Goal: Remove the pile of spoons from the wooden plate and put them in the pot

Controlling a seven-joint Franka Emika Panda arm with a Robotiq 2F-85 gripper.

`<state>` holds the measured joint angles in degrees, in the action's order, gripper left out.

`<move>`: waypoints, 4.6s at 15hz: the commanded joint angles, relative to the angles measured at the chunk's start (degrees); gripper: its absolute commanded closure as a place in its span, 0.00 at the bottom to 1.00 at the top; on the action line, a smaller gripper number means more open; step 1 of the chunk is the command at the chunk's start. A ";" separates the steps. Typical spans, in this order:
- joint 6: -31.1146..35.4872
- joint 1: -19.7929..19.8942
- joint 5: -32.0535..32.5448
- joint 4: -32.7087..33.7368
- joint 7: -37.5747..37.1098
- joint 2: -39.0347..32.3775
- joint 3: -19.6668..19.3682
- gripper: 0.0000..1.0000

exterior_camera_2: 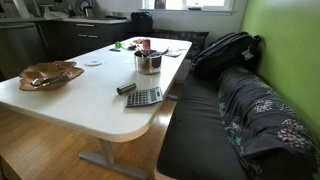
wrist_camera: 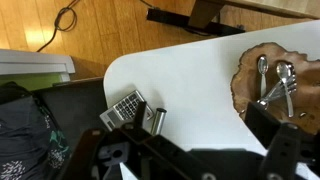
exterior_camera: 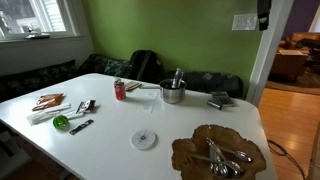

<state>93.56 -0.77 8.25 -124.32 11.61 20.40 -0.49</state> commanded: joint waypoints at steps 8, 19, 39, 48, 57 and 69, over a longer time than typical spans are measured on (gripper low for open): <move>-3.63 -4.06 -6.31 -1.75 0.00 -4.40 2.56 0.00; -2.63 -8.56 -11.07 -9.13 -7.93 -11.74 9.30 0.00; 16.31 -12.77 -9.01 -2.53 -21.94 -40.18 10.40 0.00; 42.55 -17.88 -0.33 -4.94 -37.18 -41.81 9.05 0.03; 47.76 -19.77 -1.16 -7.02 -41.32 -42.69 7.36 0.77; 47.92 -18.52 -2.77 -11.14 -34.65 -33.40 9.84 0.99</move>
<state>140.42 -20.04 6.63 -130.95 -26.19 -20.36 8.15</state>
